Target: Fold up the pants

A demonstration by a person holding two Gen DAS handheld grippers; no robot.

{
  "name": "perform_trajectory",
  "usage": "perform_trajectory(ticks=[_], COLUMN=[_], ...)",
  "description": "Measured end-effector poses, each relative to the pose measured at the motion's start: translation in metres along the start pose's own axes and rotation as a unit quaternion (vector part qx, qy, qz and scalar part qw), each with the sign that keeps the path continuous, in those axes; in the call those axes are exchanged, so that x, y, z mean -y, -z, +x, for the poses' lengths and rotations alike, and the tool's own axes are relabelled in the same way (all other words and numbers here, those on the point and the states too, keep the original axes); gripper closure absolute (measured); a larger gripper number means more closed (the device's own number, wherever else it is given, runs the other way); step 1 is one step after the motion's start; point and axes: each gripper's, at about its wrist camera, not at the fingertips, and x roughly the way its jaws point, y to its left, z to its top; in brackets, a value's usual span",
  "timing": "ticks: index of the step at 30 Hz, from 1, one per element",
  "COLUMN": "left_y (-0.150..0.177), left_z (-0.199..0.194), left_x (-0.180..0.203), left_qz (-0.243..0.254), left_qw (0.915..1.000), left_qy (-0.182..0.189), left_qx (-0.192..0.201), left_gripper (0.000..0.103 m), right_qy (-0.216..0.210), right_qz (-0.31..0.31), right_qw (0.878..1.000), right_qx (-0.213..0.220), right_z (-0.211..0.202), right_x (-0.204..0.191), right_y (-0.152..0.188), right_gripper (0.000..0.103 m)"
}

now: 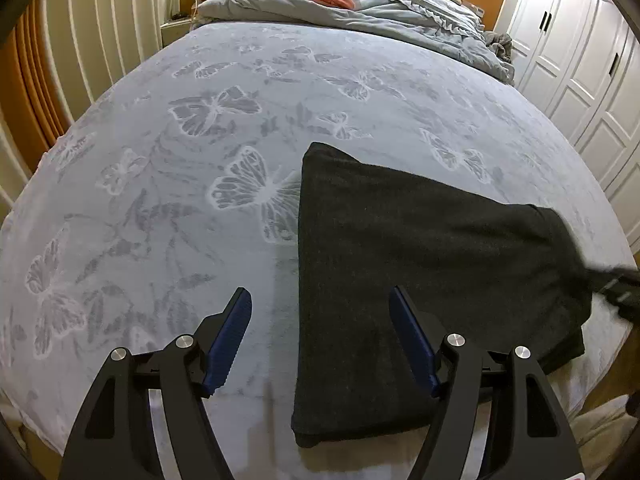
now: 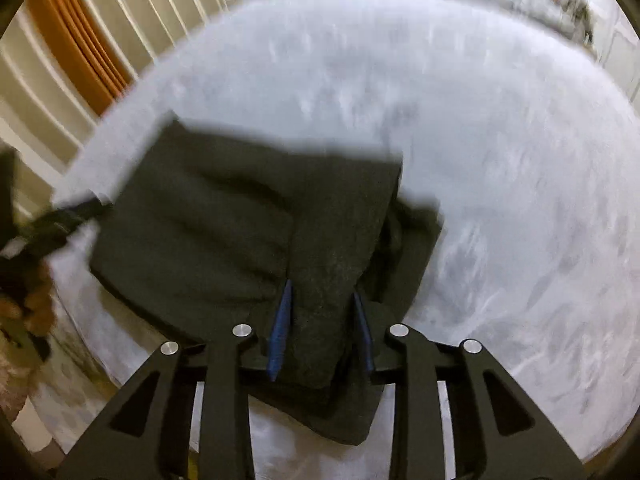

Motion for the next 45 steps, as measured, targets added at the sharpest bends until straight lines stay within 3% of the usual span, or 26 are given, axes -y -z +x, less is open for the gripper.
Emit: perform_trajectory(ticks=[3,6,9,13,14,18,20,23,26,29,30,32,33,35,39,42,45], left_y=[0.000,0.000,0.002,0.006,0.006,0.006,0.006,0.005,0.003,-0.003,-0.006,-0.009,-0.012,-0.014,-0.019,-0.020,-0.019], left_z=[0.003,0.007,0.010,0.014,0.015,0.004,-0.003,-0.012,-0.016,-0.017,-0.019,-0.021,-0.024,-0.028,-0.038,-0.045,-0.054], left_x=[0.003,0.006,0.010,0.014,0.015,0.013,0.011,0.011,0.009,0.001,-0.003,-0.011,-0.017,-0.028,-0.062,-0.089,-0.113], left_qz=[0.004,0.008,0.014,0.029,0.032,0.034,0.030,0.030,0.024,-0.004,-0.016,-0.035,-0.047,-0.063,-0.116,-0.158,-0.195], left_qw=[0.9999,0.9998,0.9997,0.9990,0.9988,0.9992,0.9995,0.9993,0.9994,0.9992,0.9989,0.9983,0.9977,0.9968,0.9914,0.9851,0.9779], left_qy=[-0.010,-0.016,-0.021,-0.033,-0.035,-0.021,-0.001,0.014,0.019,0.037,0.041,0.043,0.042,0.038,0.046,0.049,0.048], left_qx=[0.001,-0.004,-0.007,-0.012,-0.012,-0.003,0.005,0.015,0.018,0.013,0.014,0.019,0.023,0.030,0.040,0.047,0.056], left_gripper=[0.035,0.035,0.035,0.035,0.034,0.034,0.027,0.025,0.025,0.025,0.025,0.025,0.025,0.025,0.025,0.025,0.025], right_qy=[-0.016,-0.041,-0.041,0.033,0.025,-0.018,-0.037,-0.044,-0.046,-0.037,-0.032,0.002,0.003,-0.032,-0.130,-0.215,-0.235], right_qz=[0.025,0.034,0.029,0.041,0.061,0.103,0.104,0.094,0.090,0.085,0.082,0.059,0.052,0.067,0.089,0.069,0.064], right_qw=[0.998,0.996,0.998,0.998,0.997,0.994,0.994,0.994,0.993,0.993,0.994,0.997,0.998,0.997,0.987,0.971,0.961], right_qx=[0.055,0.067,0.043,-0.042,-0.040,0.007,0.021,-0.018,-0.060,-0.067,-0.062,-0.048,-0.039,-0.026,0.014,0.084,0.132], right_z=[-0.021,-0.026,-0.005,0.065,0.070,0.027,0.002,-0.001,0.019,0.034,0.035,0.029,0.024,0.013,-0.015,-0.071,-0.116], right_x=[0.002,0.007,0.007,0.019,0.025,0.027,0.030,0.033,0.031,0.025,0.021,0.011,0.006,0.002,-0.026,-0.061,-0.075], right_y=[-0.009,-0.018,-0.027,-0.033,-0.033,-0.034,-0.020,0.001,0.023,0.034,0.035,0.031,0.028,0.020,-0.017,-0.060,-0.078], right_gripper=[0.074,0.074,0.075,0.078,0.078,0.073,0.063,0.057,0.057,0.057,0.062,0.082,0.086,0.094,0.095,0.095,0.095])
